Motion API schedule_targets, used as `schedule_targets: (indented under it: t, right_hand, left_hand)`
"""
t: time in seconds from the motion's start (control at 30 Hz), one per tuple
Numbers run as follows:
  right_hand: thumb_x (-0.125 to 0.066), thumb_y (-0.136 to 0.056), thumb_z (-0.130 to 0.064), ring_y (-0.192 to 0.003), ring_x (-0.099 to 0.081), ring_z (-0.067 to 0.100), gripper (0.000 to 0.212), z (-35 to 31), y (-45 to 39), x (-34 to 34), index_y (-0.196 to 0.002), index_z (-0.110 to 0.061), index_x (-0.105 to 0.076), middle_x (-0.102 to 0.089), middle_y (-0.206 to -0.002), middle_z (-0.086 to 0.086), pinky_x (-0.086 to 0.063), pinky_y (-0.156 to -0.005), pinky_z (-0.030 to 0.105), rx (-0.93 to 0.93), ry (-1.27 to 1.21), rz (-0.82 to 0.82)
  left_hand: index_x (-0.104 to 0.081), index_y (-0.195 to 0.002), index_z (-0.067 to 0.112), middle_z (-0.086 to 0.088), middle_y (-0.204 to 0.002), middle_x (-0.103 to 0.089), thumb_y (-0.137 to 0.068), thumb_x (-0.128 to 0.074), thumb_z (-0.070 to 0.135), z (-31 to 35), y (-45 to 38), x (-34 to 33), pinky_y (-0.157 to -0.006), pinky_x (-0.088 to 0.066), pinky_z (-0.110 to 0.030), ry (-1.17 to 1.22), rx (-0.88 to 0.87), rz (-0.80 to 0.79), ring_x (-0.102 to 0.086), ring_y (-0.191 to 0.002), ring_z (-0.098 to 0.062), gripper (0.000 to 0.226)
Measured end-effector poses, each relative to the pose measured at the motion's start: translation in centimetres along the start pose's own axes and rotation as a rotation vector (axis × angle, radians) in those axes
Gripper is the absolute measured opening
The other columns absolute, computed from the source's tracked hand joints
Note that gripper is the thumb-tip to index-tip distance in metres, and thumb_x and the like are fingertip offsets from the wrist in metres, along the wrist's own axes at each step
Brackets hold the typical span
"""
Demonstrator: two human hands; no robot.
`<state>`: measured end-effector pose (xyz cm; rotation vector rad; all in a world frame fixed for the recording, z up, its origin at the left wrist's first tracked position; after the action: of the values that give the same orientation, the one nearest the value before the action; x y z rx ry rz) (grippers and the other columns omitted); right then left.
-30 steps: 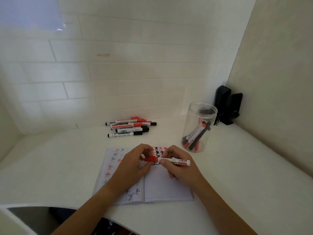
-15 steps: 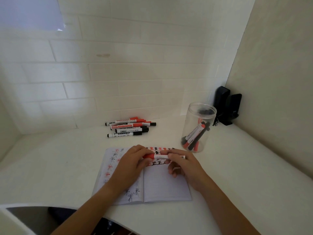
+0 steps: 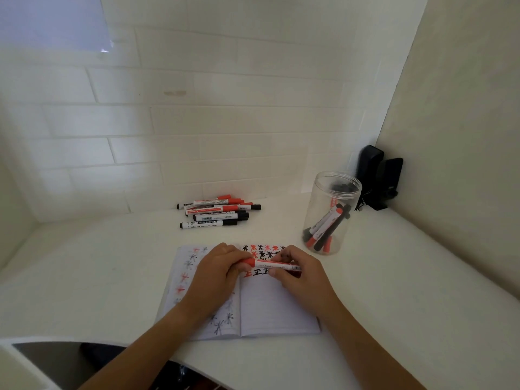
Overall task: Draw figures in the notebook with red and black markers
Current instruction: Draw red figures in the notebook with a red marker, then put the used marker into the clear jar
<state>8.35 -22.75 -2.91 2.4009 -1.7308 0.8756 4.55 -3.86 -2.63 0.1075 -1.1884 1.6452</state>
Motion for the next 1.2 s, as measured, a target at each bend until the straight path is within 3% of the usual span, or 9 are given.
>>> schedule_targets:
  t: [0.2,0.47,0.6,0.67,0.77,0.87,0.93,1.07,1.2]
  right_hand:
    - [-0.075,-0.094,-0.019,-0.050,-0.056,0.008,0.009,-0.1,0.3,-0.1,-0.090,-0.013,-0.068,-0.064,-0.062,-0.009,-0.046,-0.054,0.020,-0.044,-0.069,0.000]
    - [-0.071,-0.096,-0.023,-0.048,-0.055,0.015,0.018,-0.1,0.6,-0.5,-0.083,-0.012,-0.067,-0.062,-0.061,0.004,-0.046,-0.052,0.026,-0.078,-0.137,-0.019]
    - [-0.070,-0.095,-0.009,-0.064,-0.067,0.013,0.008,-0.6,0.0,0.4,-0.097,-0.013,-0.063,-0.067,-0.091,0.003,-0.054,-0.062,0.024,-0.030,-0.135,0.051]
    - [-0.062,-0.096,0.005,-0.070,-0.069,0.017,0.016,-0.7,-0.5,1.2,-0.104,-0.008,-0.058,-0.065,-0.098,0.009,-0.058,-0.067,0.028,-0.051,-0.291,0.128]
    - [-0.063,-0.098,0.003,-0.074,-0.071,0.022,0.016,-1.7,-1.2,3.5,-0.110,-0.005,-0.058,-0.071,-0.096,0.012,-0.060,-0.071,0.033,-0.009,-0.421,0.256]
    - [-0.065,-0.101,-0.013,-0.075,-0.074,0.022,0.022,-4.0,-1.6,7.2,-0.121,-0.019,-0.059,-0.073,-0.091,0.006,-0.061,-0.066,0.036,0.096,-0.289,0.459]
    - [-0.063,-0.103,-0.019,-0.074,-0.073,0.019,0.026,-6.4,-1.4,10.3,-0.128,-0.024,-0.057,-0.074,-0.091,0.002,-0.059,-0.064,0.027,0.188,-0.163,0.647]
    - [-0.057,-0.105,-0.017,-0.089,-0.067,0.011,0.032,-10.6,-1.8,15.9,-0.138,-0.017,-0.055,-0.070,-0.109,0.002,-0.050,-0.078,0.011,0.325,0.104,0.902]
    - [-0.054,-0.104,-0.017,-0.097,-0.067,0.019,0.032,-10.2,-5.0,17.7,-0.136,-0.018,-0.054,-0.068,-0.112,0.002,-0.058,-0.088,0.036,0.234,0.348,0.866]
  left_hand:
    - [-0.077,-0.106,0.021,0.018,-0.091,-0.066,-0.096,-0.051,0.046,0.2,0.0,0.1,-0.079,-0.035,-0.007,-0.037,-0.032,0.014,-0.048,-0.088,0.007,0.037]
    - [-0.076,-0.105,0.025,0.017,-0.093,-0.068,-0.096,-0.054,0.038,0.1,0.0,-0.3,-0.081,-0.034,-0.006,-0.067,-0.074,-0.023,-0.047,-0.088,0.008,0.027]
    - [-0.072,-0.114,0.029,0.027,-0.095,-0.061,-0.093,-0.051,0.050,-0.5,-0.2,-0.7,-0.082,-0.042,-0.015,-0.067,0.031,-0.062,-0.051,-0.093,0.009,0.036]
    - [-0.062,-0.129,0.034,0.023,-0.106,-0.064,-0.093,-0.046,0.060,-0.8,-0.2,-1.4,-0.092,-0.047,-0.029,-0.122,0.088,-0.125,-0.053,-0.099,0.005,0.048]
    - [-0.038,-0.152,0.032,0.011,-0.140,-0.055,-0.097,-0.038,0.067,-2.0,0.2,-1.8,-0.114,-0.034,-0.039,-0.170,0.223,-0.163,-0.048,-0.130,-0.009,0.066]
    - [-0.043,-0.148,0.037,0.009,-0.158,-0.038,-0.085,-0.003,0.085,-2.4,0.5,-2.3,-0.124,-0.011,-0.045,-0.262,0.291,-0.276,-0.024,-0.150,-0.013,0.089]
    - [-0.044,-0.147,0.040,0.012,-0.162,-0.029,-0.072,0.016,0.089,-2.3,0.6,-2.8,-0.125,-0.001,-0.048,-0.320,0.282,-0.358,-0.012,-0.153,-0.011,0.108]
    - [-0.032,-0.153,0.043,0.014,-0.166,-0.016,-0.073,0.011,0.090,-2.6,0.7,-2.9,-0.124,0.003,-0.052,-0.382,0.245,-0.477,-0.004,-0.154,-0.010,0.103]
    - [-0.023,-0.155,0.046,0.015,-0.167,-0.010,-0.074,0.008,0.087,-3.0,0.9,-2.8,-0.123,0.005,-0.054,-0.418,0.201,-0.550,0.000,-0.154,-0.011,0.096]
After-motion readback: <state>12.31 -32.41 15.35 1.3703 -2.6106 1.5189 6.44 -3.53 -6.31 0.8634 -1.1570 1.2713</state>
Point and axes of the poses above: each hand's wrist, its own y-axis away from the middle knuckle, its own x-axis out of the back of the hand, z = x × y, the point moved 8 cm from there along -y, towards the middle knuckle
